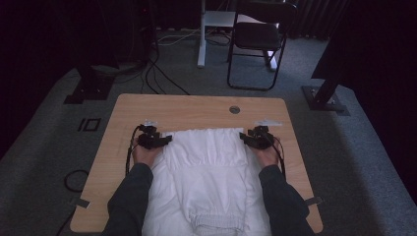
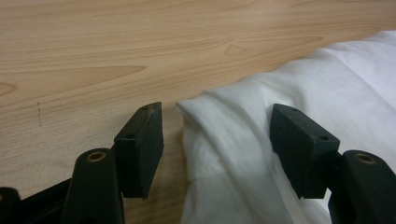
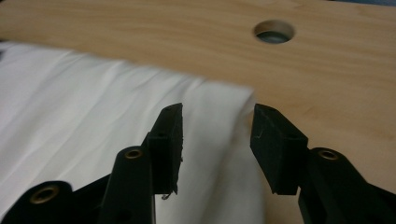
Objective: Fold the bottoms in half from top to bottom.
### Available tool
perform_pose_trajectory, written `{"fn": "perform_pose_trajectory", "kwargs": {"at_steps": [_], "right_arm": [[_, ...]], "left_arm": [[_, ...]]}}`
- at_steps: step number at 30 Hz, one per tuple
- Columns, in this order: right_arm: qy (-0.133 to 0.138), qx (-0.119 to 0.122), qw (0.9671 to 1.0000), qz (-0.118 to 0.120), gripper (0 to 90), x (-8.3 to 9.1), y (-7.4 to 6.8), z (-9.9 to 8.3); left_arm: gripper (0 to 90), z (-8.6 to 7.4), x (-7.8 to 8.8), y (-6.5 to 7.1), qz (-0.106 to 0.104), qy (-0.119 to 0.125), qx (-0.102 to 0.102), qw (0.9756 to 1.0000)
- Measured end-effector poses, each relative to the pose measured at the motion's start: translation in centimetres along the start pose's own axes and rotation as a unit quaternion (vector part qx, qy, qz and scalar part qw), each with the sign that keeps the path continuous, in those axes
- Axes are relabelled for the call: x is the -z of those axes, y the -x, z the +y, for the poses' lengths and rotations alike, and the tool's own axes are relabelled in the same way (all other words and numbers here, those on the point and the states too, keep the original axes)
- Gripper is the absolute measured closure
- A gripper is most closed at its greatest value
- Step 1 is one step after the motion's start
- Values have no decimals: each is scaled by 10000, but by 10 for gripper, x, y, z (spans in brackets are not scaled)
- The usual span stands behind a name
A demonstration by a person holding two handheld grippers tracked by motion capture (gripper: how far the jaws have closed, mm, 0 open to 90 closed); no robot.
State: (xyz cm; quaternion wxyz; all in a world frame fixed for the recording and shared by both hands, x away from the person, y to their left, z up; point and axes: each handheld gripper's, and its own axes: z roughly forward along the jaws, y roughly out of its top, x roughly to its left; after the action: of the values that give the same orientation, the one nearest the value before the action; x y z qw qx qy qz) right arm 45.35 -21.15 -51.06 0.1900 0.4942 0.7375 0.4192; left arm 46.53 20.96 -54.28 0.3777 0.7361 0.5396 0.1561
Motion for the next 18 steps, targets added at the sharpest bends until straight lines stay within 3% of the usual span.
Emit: {"fn": "perform_pose_trajectory", "kwargs": {"at_steps": [2, 5, 7, 9, 11, 15, 18], "right_arm": [[-48, -75, 10000, 14, 507, -14, 4, 8], [-244, -212, 9991, 275, 550, -34, 8, 12], [-517, -108, 9985, 167, 764, -45, 8, 11], [-646, -118, 9978, -8, 844, -49, 10, 8], [-629, -356, 9974, -82, 850, -48, 13, 6], [-598, -516, 9965, -257, 818, -45, 16, 1], [-606, -681, 9957, -156, 717, -43, 21, 0]], "left_arm": [[448, 0, -3, -2, -130, 28, 93, 9999], [596, -3, -7, -2, -324, -13, 175, 9993], [702, -2, -5, 0, -303, -24, 99, 9995], [782, -1, -2, 0, -214, -32, 58, 9997], [795, -1, -1, -1, -193, -22, 93, 9998], [780, 0, 3, 0, -101, 35, 159, 9998], [653, 2, 6, -1, 48, 94, 199, 9997]]}}
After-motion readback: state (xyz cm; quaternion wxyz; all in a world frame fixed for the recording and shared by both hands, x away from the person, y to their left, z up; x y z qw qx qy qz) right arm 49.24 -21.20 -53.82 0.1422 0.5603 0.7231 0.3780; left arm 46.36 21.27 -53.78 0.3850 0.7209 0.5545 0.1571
